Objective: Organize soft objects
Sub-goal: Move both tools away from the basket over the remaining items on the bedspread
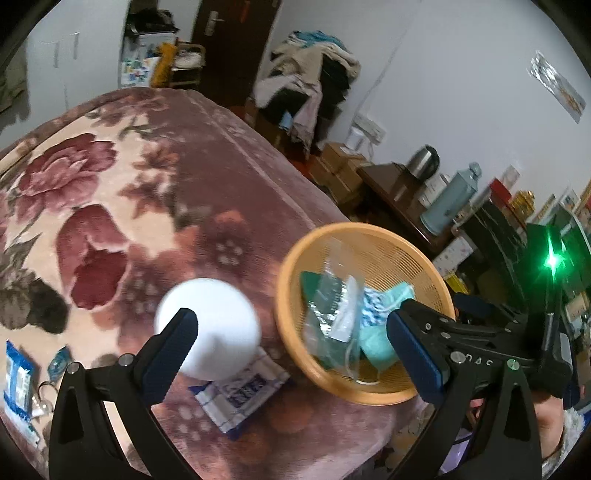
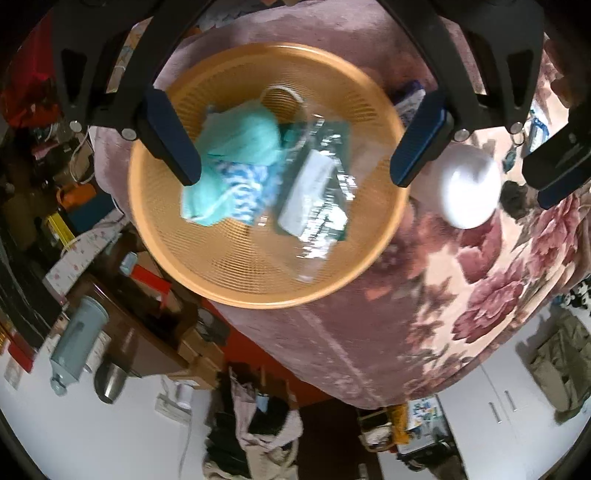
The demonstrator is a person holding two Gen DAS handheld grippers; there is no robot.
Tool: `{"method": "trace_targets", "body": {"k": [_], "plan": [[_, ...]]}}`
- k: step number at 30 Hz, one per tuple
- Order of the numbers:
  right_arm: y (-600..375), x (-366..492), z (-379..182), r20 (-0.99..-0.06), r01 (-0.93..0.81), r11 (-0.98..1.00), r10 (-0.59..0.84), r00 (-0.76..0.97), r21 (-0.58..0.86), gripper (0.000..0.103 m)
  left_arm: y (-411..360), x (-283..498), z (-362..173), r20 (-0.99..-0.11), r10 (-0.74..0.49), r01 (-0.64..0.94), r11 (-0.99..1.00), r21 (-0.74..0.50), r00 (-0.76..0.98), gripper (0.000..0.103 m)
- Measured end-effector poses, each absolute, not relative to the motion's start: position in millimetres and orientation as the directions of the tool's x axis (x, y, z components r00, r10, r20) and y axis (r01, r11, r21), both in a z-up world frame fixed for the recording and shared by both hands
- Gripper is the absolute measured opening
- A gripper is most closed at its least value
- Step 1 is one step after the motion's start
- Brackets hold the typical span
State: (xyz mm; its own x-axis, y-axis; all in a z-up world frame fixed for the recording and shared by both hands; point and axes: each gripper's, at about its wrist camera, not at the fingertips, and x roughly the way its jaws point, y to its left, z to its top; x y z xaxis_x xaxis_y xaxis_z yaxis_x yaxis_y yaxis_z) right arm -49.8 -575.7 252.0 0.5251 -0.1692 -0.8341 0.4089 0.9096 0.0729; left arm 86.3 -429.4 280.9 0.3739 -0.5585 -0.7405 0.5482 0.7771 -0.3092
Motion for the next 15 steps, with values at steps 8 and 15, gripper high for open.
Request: {"method": "trace_targets", "body": {"k": [8,15], "plan": [[-528.3,-24.0,258.3,-0.826,0.323,0.944,-0.131,0.548,0.064,0.103,-365.4,98.5,275.3,-0.737,-0.510,0.481,0.829,-0.285,0.444,0.102],[-481.4,-2.0,261.4,-0.821,0.244,0.968,-0.091,0.564,0.060,0.103,-303.5,111.7,270.8,-0.728,-0.482,0.395,0.865,-0.309,0.487,0.102]]}}
